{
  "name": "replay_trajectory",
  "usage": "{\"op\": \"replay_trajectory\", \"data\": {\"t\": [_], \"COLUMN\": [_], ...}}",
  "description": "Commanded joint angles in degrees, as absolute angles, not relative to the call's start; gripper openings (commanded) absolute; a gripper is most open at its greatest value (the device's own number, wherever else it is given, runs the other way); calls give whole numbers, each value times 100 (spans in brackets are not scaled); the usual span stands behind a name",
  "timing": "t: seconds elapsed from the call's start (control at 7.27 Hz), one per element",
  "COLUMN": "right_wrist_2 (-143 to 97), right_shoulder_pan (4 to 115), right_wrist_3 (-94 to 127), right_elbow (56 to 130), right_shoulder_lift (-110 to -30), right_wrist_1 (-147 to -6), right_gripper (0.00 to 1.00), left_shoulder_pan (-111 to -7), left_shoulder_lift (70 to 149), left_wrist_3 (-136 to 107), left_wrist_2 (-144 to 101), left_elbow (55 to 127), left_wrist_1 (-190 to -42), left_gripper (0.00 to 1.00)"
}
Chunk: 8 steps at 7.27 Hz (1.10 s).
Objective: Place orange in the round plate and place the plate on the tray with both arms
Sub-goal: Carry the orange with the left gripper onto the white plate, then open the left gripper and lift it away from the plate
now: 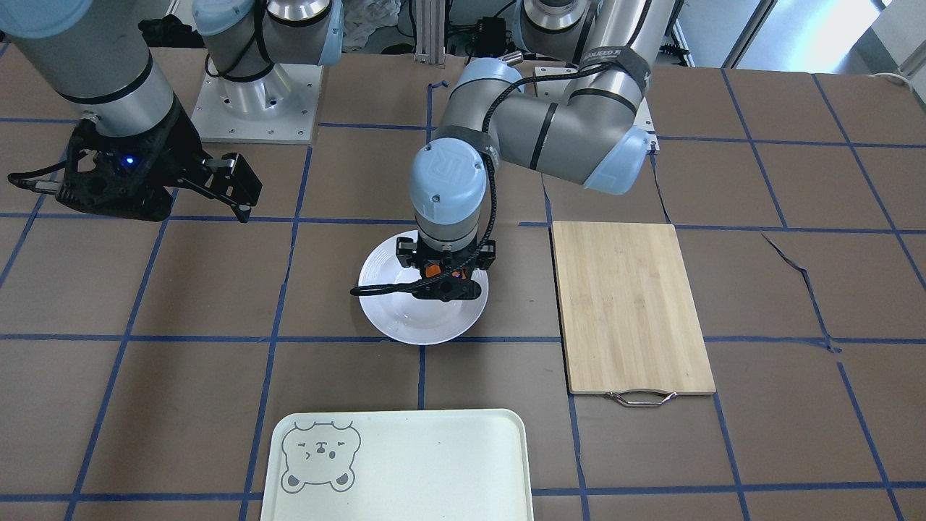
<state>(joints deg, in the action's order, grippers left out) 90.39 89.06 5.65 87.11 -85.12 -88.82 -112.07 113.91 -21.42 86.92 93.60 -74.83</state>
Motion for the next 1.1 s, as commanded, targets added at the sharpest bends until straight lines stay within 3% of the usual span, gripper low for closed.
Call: {"op": "replay_trajectory", "data": {"t": [0.0,0.14,0.41,0.83,0.96], "right_wrist_2": [9088,9044,9044,9044,9027], "right_shoulder_pan": [8903,8903,8886,8859,8868], "right_wrist_3": [563,563,554,554,545], "right_elbow": [8710,8719,8728,8788,8928], "right_shoulder_lift": [-8455,-8455,-8342,-8253,-8253], "right_wrist_1": [-8912,-8912,-8895,-8912,-8947], "right_gripper": [100,100,100,100,100], "left_shoulder_pan": [-11355,-11303,-10936,-10460,-10537], "left_shoulder_lift": [11549,11462,11016,10110,9829], "left_wrist_3": [-2120,-1996,-1733,-1670,-1626], "left_wrist_2": [8516,8499,8456,8456,8446], "left_elbow": [9833,9783,9494,7854,7779], "left_wrist_1": [-6803,-6803,-7117,-9976,-10010], "left_gripper": [66,100,100,100,100]}}
